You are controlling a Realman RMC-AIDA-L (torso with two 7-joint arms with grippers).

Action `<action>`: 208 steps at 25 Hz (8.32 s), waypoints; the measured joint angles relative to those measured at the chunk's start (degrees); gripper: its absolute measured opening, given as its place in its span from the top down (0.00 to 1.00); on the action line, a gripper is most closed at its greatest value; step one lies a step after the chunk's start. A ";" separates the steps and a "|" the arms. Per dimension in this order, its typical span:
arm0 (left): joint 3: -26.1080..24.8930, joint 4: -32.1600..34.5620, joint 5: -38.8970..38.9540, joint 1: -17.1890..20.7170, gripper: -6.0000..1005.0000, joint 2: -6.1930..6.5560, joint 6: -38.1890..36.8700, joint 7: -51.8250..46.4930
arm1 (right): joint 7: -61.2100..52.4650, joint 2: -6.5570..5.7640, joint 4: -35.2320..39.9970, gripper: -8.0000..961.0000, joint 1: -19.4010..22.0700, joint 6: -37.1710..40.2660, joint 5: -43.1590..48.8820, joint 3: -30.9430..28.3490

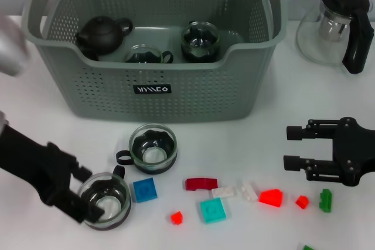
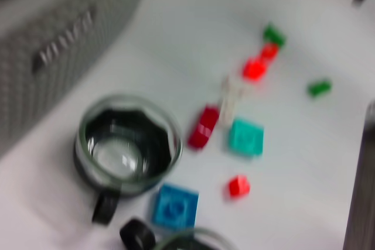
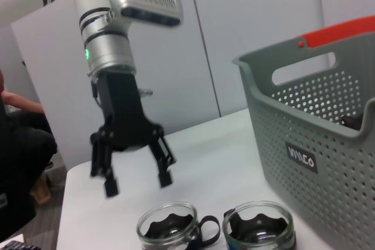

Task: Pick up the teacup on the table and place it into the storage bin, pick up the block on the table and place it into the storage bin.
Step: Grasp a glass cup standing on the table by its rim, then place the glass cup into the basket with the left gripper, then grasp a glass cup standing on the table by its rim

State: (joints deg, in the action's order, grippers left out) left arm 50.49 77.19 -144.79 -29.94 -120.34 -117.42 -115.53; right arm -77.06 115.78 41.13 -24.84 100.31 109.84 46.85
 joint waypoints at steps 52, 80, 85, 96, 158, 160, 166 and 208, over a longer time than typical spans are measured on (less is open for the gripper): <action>18.19 -0.65 -16.21 0.09 0.93 -3.81 18.28 -14.75 | 0.05 0.59 -0.26 0.32 -2.01 -3.02 0.11 -0.79; -28.85 -40.02 47.70 -5.40 0.95 5.37 5.91 13.07 | 0.46 0.68 -0.35 0.32 -3.08 -3.01 0.01 -0.62; -24.26 -35.55 47.39 -9.46 0.95 7.37 16.25 3.62 | 0.11 0.67 -0.34 0.32 -2.59 -2.54 0.13 -0.42; -3.02 -18.01 16.72 -20.06 0.95 8.62 37.66 -14.84 | 0.07 0.67 -0.65 0.32 -2.40 -2.30 0.25 -0.35; -31.87 -30.48 47.38 -12.08 0.43 8.04 11.30 4.42 | -0.01 0.68 -1.90 0.32 -2.60 -4.15 0.99 -0.74; -36.55 -35.24 49.58 -9.80 0.43 8.00 5.18 8.91 | 0.02 0.67 -1.96 0.32 -2.67 -4.22 0.99 -0.75; -27.56 -32.25 47.63 -2.70 0.43 4.55 0.33 15.14 | 0.11 0.55 -2.36 0.32 -2.97 -4.29 1.00 -0.74; 30.23 -4.33 -4.13 -3.48 0.45 -4.10 29.15 8.42 | -0.02 0.67 -3.34 0.32 -3.07 -4.51 1.68 -0.88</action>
State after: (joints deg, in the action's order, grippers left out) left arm 80.72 72.86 -148.92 -33.43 -124.44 -88.28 -107.11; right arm -77.08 116.46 37.79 -27.91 95.80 111.52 45.96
